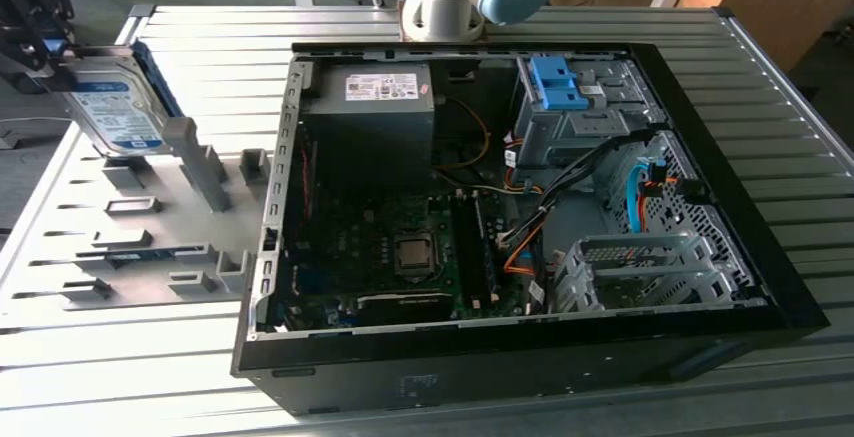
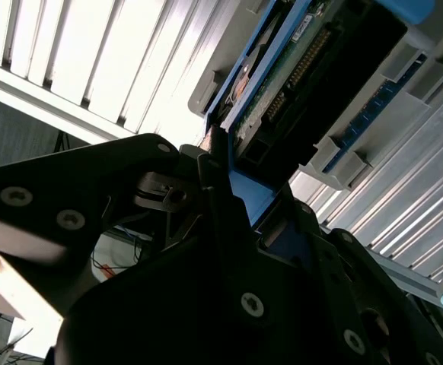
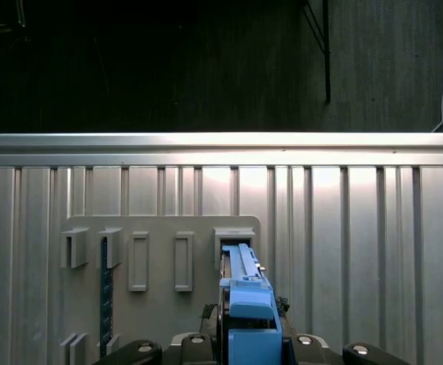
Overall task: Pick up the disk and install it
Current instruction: 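Pick up the disk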
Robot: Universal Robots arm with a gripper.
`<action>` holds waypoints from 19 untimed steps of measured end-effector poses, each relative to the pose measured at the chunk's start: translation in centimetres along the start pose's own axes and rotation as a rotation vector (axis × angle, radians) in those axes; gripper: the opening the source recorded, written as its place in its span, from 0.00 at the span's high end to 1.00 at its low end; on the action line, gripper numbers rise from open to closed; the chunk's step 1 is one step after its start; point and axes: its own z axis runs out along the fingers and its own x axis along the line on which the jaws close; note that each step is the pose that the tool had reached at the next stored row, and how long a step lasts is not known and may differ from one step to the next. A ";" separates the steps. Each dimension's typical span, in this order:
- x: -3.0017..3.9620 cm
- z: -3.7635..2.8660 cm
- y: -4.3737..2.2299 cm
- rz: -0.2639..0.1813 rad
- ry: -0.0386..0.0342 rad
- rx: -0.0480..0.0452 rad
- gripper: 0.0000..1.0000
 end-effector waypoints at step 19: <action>-0.01 -0.61 0.01 0.000 0.0000 0.0000 0.64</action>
